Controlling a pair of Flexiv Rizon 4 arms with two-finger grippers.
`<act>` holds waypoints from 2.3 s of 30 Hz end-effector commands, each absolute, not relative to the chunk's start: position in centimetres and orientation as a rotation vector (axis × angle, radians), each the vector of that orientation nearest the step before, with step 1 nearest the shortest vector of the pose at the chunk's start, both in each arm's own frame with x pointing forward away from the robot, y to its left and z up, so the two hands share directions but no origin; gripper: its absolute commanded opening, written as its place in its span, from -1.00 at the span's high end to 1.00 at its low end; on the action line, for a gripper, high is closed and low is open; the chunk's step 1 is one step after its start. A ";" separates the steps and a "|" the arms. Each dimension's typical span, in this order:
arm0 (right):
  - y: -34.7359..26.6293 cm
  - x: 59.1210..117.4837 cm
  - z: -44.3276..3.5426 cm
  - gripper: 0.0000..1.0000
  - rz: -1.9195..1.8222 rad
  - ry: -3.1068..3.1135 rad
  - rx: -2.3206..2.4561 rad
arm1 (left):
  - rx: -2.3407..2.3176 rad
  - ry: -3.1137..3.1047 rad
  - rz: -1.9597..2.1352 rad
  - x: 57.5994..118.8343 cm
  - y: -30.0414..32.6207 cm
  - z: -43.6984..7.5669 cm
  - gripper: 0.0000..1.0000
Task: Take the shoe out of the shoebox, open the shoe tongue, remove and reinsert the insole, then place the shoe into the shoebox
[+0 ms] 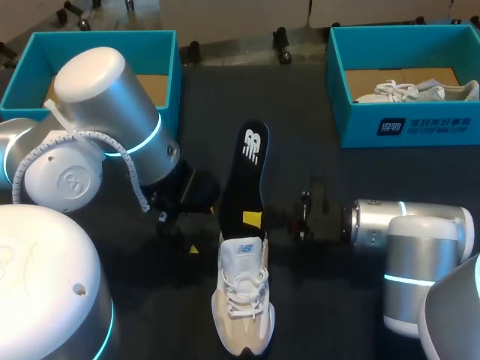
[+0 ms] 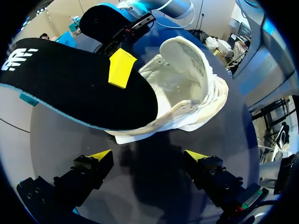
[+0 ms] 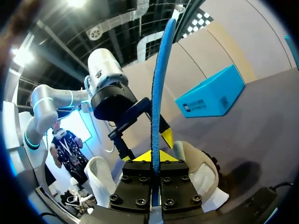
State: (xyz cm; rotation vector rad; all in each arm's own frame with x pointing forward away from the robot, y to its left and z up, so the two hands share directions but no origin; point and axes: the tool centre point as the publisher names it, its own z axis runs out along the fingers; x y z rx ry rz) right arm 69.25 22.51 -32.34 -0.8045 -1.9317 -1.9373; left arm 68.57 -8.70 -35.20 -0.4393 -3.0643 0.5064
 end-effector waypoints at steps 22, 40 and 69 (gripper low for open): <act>23.3 67.5 -34.6 1.00 -1.864 -1.876 -0.882 | -0.440 -3.066 0.505 68.5 -8.7 -35.2 -1.00; 23.4 65.8 -35.0 1.00 -1.802 -1.839 -0.925 | -0.440 -3.066 0.505 68.5 -8.7 -35.2 -1.00; 23.9 66.6 -33.2 0.62 -1.801 -1.928 -0.862 | -0.440 -3.066 0.505 68.5 -8.7 -35.2 -1.00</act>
